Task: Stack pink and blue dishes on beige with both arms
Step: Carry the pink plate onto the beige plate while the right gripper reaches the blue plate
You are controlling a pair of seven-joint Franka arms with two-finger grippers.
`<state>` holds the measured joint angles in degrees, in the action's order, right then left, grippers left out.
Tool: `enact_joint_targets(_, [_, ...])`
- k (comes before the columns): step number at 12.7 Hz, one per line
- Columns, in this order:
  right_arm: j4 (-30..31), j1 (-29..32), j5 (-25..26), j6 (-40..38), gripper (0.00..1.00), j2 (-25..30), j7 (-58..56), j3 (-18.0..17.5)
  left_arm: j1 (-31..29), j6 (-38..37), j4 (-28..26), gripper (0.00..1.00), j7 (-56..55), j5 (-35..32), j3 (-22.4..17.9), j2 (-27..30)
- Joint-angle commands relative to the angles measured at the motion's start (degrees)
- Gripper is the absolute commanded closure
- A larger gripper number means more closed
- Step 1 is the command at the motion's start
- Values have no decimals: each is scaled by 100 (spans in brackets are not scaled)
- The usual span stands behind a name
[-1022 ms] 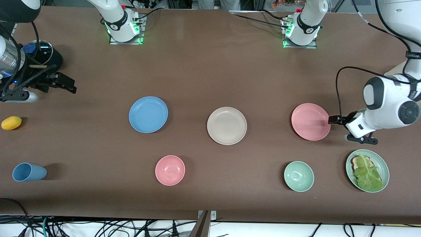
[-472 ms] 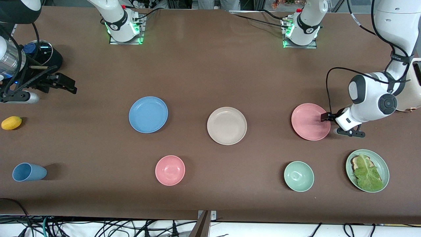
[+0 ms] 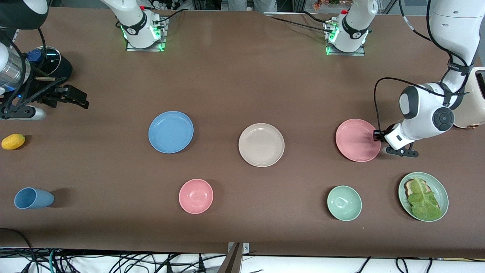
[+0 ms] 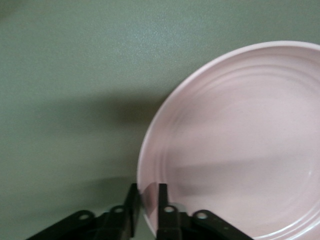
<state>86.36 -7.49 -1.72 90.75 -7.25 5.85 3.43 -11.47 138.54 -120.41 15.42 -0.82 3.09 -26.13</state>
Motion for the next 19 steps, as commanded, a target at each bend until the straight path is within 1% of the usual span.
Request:
enact_joint_targets(1, [-102, 29, 22, -31, 0, -311, 39, -62, 13, 15, 9, 100, -4, -129, 42, 72])
enact_joint_targets(2, [-102, 20, 22, 3, 0, -408, 13, -62, 22, -54, 26, 100, -178, -129, 68, 177])
enact_joint_targets(3, [-94, 63, -30, 65, 0, -435, -5, -53, 13, -273, 148, 100, -328, -129, 191, 274])
enact_joint_targets(4, [-33, 55, -57, 126, 0, -479, -40, -62, 22, -788, 428, 100, -503, -121, 331, 362])
enact_joint_targets(5, [3, 46, -109, 83, 0, -645, -49, -70, 13, -1472, 848, 100, -757, -121, 533, 406])
enact_joint_targets(6, [169, 11, -127, 126, 0, -690, -49, -97, 22, -2175, 1305, 100, -917, -103, 743, 398])
enact_joint_targets(7, [440, -41, -127, 327, 0, -699, -49, -106, 39, -2600, 1649, 100, -1231, -51, 954, 381])
enact_joint_targets(8, [765, -51, -127, 694, 0, -682, -49, -114, 57, -2821, 1870, 100, -1731, -50, 1235, 380])
enact_joint_targets(10, [1520, -59, -127, 1564, 0, -646, -49, -175, 83, -2929, 2074, 100, -2654, 46, 1832, 354])
enact_joint_targets(11, [1959, -59, -136, 2082, 0, -629, -49, -263, 127, -2920, 2231, 100, -3102, 99, 2096, 206])
enact_joint_targets(12, [2416, -59, -127, 2661, 0, -611, -49, -290, 354, -2894, 2459, 100, -3481, 108, 2195, -13])
enact_joint_targets(14, [3181, -59, -127, 3734, 0, -629, -40, -448, 951, -2885, 3125, 100, -4106, 108, 2196, -636])
enact_joint_targets(16, [3649, -68, -127, 4710, 0, -838, -40, -492, 1592, -2850, 3593, 100, -4468, 55, 2152, -1269])
enact_joint_targets(17, [3799, -103, -127, 5150, 0, -1005, -40, -562, 1821, -2720, 3717, 100, -4521, 46, 2091, -1481])
enact_joint_targets(19, [4036, -112, -127, 5732, 0, -1164, -40, -598, 2122, -2464, 3727, 100, -4706, 46, 1933, -1658])
